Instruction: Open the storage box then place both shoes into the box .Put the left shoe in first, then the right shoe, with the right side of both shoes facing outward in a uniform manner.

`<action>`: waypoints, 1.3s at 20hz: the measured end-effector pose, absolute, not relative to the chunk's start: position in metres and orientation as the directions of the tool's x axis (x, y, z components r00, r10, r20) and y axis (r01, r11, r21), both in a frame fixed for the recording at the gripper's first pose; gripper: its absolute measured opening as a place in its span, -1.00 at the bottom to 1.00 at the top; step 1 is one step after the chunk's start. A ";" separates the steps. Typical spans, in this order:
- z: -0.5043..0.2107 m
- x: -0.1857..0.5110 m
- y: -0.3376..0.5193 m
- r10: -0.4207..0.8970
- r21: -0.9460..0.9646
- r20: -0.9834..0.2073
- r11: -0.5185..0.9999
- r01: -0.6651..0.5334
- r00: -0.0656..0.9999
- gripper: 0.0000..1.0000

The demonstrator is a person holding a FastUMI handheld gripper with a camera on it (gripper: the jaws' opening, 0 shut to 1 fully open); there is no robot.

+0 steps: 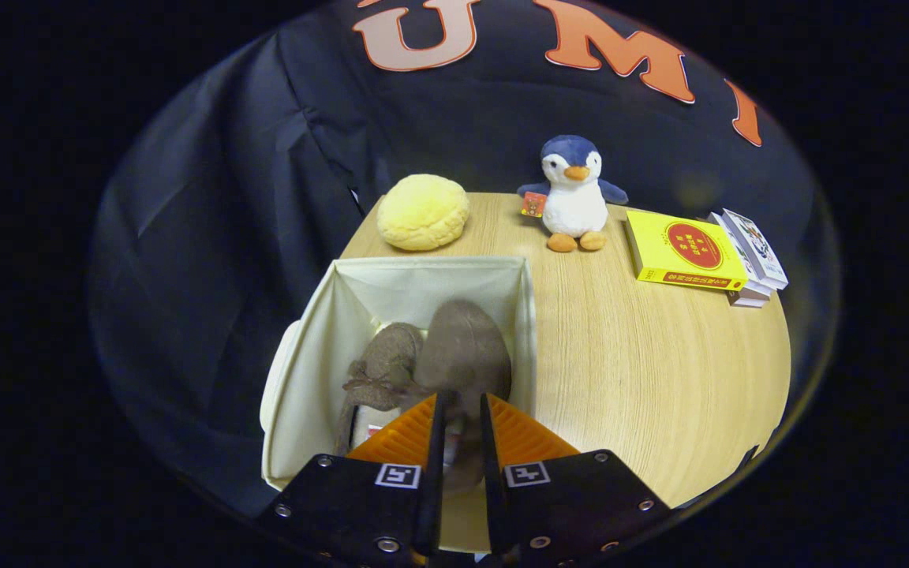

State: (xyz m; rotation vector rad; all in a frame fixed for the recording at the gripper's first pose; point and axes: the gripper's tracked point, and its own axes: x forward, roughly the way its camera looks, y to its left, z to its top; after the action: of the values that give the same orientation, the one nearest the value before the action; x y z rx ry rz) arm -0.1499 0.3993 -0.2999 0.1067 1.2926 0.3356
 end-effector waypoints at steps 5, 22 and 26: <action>-0.264 -0.139 0.373 0.396 0.347 -0.864 0.916 -0.202 0.309 -0.23; -0.135 -0.064 0.145 0.286 0.184 -0.556 0.958 -0.220 0.781 0.78; -0.100 -0.053 0.098 0.237 0.129 -0.441 0.971 -0.200 0.866 0.85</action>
State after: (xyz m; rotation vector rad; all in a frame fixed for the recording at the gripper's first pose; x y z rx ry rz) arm -0.0535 0.0975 -0.0997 0.0803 0.4718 0.2289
